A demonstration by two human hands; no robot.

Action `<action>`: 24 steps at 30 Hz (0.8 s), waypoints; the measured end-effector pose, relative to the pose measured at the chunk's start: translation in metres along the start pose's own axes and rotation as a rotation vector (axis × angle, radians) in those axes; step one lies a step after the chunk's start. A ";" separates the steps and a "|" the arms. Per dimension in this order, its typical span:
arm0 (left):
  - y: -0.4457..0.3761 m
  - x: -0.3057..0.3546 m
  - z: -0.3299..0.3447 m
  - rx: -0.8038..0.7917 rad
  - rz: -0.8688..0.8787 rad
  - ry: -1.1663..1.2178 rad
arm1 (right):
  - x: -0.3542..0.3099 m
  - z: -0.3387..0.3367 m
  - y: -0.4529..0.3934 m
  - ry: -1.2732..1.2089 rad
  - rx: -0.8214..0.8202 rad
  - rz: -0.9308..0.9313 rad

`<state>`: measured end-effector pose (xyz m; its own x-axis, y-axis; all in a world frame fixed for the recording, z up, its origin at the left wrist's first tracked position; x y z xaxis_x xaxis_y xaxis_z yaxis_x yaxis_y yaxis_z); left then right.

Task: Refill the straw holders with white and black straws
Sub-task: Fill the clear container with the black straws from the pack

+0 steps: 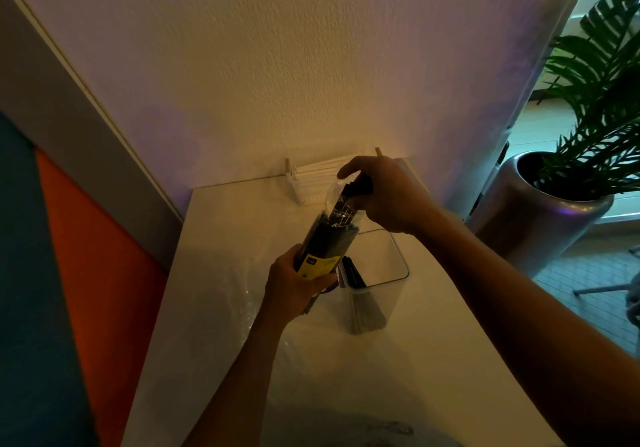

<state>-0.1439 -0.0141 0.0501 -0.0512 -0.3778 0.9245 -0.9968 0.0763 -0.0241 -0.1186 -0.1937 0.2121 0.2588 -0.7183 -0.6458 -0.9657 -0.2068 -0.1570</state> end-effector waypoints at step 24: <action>-0.002 0.004 0.000 0.008 -0.006 0.074 | 0.017 0.036 0.009 -0.553 0.074 0.114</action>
<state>-0.1424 -0.0158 0.0537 -0.0407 -0.3093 0.9501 -0.9976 0.0663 -0.0211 -0.1238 -0.1839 0.1729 0.1227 -0.2746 -0.9537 -0.9909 -0.0874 -0.1024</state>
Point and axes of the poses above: each hand's wrist, its own y-axis away from the middle knuckle, its own z-axis out of the palm, x = y × z, the point moved 8 cm from there along -y, towards the middle knuckle, and after that the axes turned 2 degrees about -y, right-handed, at the moved point
